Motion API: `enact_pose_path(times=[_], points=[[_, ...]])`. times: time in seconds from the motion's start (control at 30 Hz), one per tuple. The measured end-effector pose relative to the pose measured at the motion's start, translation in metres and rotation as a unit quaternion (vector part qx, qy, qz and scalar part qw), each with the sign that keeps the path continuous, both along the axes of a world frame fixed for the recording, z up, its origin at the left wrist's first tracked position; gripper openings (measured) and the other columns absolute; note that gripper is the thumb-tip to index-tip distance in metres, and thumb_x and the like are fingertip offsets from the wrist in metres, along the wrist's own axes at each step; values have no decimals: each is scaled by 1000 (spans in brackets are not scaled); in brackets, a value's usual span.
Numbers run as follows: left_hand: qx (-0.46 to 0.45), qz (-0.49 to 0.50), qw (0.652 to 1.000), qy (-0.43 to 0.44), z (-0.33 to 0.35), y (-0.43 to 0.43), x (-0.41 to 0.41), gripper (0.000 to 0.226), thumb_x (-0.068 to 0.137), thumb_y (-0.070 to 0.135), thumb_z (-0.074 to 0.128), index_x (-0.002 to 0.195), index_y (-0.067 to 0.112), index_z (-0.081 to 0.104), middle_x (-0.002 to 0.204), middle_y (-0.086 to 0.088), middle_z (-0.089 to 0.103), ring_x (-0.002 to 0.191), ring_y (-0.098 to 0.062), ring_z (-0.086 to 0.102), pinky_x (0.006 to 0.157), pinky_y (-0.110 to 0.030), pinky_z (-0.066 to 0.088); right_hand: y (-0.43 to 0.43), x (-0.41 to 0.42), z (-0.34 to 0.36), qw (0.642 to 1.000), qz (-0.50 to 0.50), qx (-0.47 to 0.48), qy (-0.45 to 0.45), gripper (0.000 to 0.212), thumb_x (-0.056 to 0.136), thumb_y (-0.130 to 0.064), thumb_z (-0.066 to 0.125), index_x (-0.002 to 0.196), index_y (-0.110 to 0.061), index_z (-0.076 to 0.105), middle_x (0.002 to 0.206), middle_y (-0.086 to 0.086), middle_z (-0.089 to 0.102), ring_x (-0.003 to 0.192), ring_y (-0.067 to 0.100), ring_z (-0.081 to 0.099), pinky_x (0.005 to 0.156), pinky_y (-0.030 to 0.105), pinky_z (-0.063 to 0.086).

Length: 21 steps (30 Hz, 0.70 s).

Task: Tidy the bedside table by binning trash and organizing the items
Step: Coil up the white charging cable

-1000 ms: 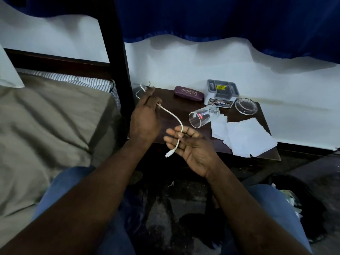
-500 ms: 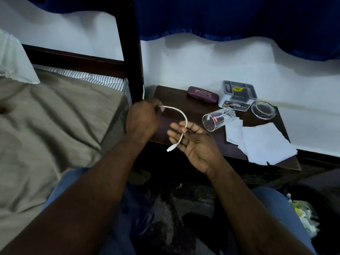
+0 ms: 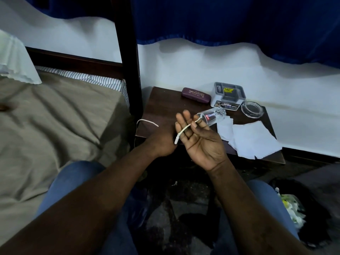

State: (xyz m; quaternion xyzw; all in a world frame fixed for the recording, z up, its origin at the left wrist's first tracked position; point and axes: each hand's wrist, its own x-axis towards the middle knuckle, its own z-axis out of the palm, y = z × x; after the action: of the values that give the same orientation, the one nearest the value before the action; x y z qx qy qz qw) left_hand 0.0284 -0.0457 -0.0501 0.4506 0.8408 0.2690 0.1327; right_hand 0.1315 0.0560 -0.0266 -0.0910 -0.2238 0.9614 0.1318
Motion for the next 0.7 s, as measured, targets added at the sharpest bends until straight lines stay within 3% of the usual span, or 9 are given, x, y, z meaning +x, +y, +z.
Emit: enact_pose_path(times=[0.13, 0.23, 0.3, 0.4, 0.57, 0.7], points=[[28, 1, 998, -61, 2, -2, 13, 30, 82, 24, 50, 83, 3, 71, 84, -24, 72, 83, -39, 67, 73, -34, 45, 2, 15, 8, 998, -39, 2, 39, 32, 90, 10, 44, 86, -5, 72, 114, 16, 77, 115, 36, 72, 97, 45, 60], [16, -49, 994, -99, 7, -11, 23, 28, 100, 34, 62, 85, 21, 80, 83, -2, 78, 80, -17, 70, 80, -31, 50, 11, 26, 12, 994, -90, 15, 61, 30, 90, 9, 45, 86, -4, 72, 117, 16, 76, 119, 36, 70, 107, 46, 52], [8, -83, 976, -202, 10, -20, 37, 25, 102, 34, 62, 82, 33, 78, 76, 5, 76, 70, -5, 68, 77, -26, 54, 16, 37, 10, 990, -122, 50, 51, 27, 88, 9, 49, 88, -4, 72, 117, 16, 76, 120, 35, 69, 111, 47, 47], [10, -101, 957, -270, 11, -28, 55, 14, 102, 28, 63, 103, 25, 76, 72, -2, 72, 63, -12, 66, 67, -27, 56, 15, 55, 5, 972, -173, 157, -16, 30, 92, 14, 50, 90, -5, 74, 114, 16, 76, 116, 33, 72, 109, 46, 50], [44, -74, 994, -63, 36, -31, 61, 11, 97, 29, 68, 100, 24, 78, 88, 10, 76, 80, -5, 68, 78, -26, 51, 15, 79, 4, 938, -175, 280, -109, 17, 94, 13, 56, 99, 2, 69, 112, 20, 75, 111, 32, 73, 102, 40, 57], [75, -105, 991, 30, 47, -32, 76, 9, 94, 24, 70, 100, 22, 77, 97, 8, 76, 90, -10, 67, 79, -25, 48, 2, 98, -2, 906, -109, 370, -178, 33, 96, 13, 53, 91, -11, 76, 96, 8, 80, 98, 28, 72, 97, 43, 54]])
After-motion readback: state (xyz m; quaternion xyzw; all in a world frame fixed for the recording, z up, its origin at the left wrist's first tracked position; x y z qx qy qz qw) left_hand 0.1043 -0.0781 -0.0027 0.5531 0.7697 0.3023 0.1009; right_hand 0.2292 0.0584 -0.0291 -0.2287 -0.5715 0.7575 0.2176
